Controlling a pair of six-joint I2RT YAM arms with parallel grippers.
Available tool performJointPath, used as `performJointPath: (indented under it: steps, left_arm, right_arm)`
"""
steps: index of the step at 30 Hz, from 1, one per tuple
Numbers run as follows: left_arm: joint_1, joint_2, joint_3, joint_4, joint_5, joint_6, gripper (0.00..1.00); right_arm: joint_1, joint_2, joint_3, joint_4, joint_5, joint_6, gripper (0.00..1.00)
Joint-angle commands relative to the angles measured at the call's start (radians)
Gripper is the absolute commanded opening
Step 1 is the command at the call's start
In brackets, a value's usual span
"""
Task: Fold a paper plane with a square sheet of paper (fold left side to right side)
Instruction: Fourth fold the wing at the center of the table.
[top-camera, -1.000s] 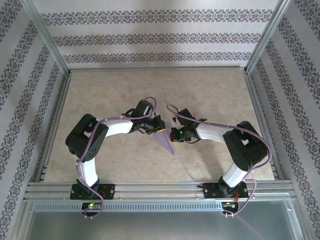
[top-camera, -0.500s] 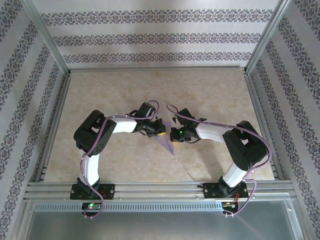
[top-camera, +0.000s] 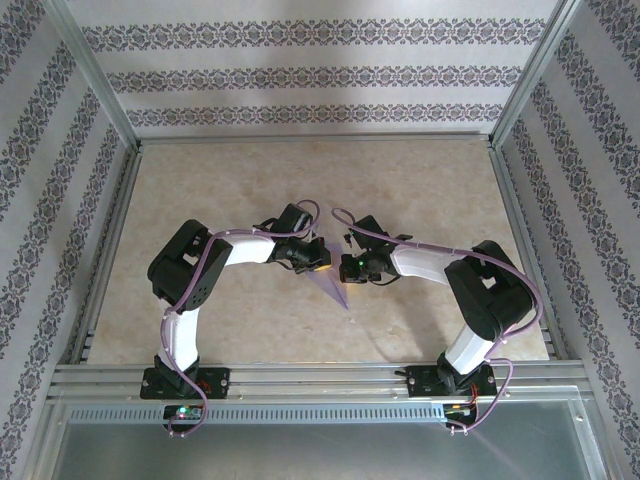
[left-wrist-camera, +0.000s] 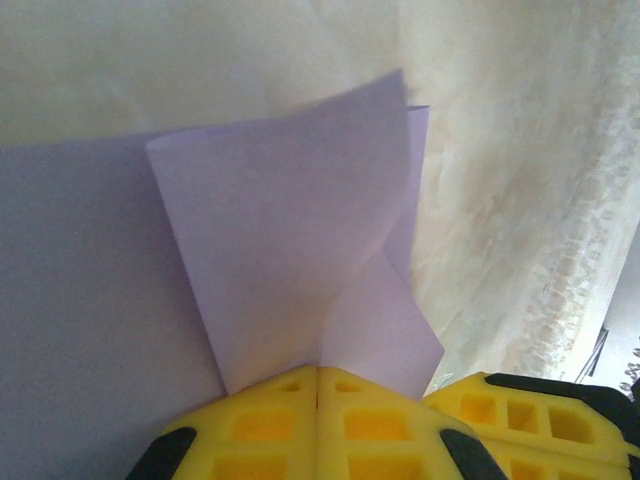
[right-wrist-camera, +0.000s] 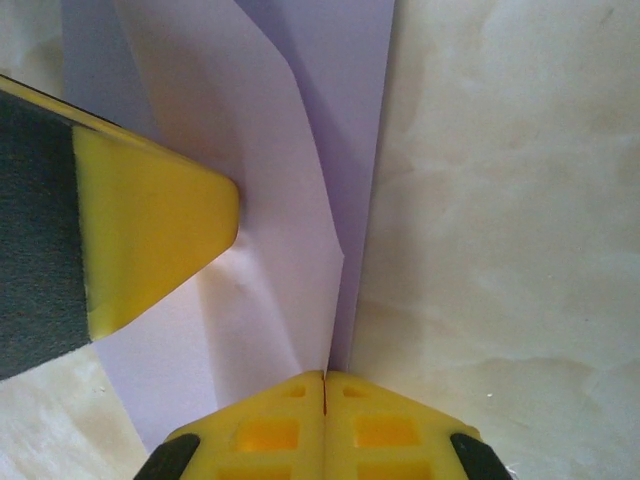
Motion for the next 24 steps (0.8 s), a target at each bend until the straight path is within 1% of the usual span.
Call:
performJointPath:
  steps: [1,10,13,15,17,20,22,24]
  left_arm:
    - [-0.004,0.042,-0.006,-0.138,-0.094,0.032,0.00]
    - [-0.008,0.070,0.012,-0.165,-0.104,0.032,0.00]
    - [-0.008,0.069,0.011,-0.169,-0.108,0.032,0.00]
    - [-0.008,0.068,0.011,-0.169,-0.111,0.031,0.00]
    - [-0.008,0.066,0.013,-0.170,-0.111,0.031,0.00]
    - [-0.009,0.063,0.012,-0.169,-0.113,0.031,0.00]
    - [-0.009,0.062,0.011,-0.169,-0.115,0.032,0.00]
    - [-0.010,0.061,0.011,-0.169,-0.116,0.031,0.00]
  right_arm:
    - [-0.009,-0.021,0.030,-0.068,-0.015,-0.011,0.11]
    - [-0.045,-0.152,0.045,-0.111,-0.028,0.001,0.26]
    - [-0.064,-0.211,0.017,-0.134,-0.043,-0.001,0.27]
    - [-0.077,-0.248,-0.010,-0.125,-0.102,0.008,0.24]
    - [-0.083,-0.275,-0.046,-0.090,-0.207,0.037,0.17]
    - [-0.068,-0.275,-0.095,-0.003,-0.351,0.110,0.07]
    - [-0.053,-0.265,-0.129,0.058,-0.396,0.158,0.03]
    - [-0.040,-0.250,-0.157,0.107,-0.409,0.190,0.02]
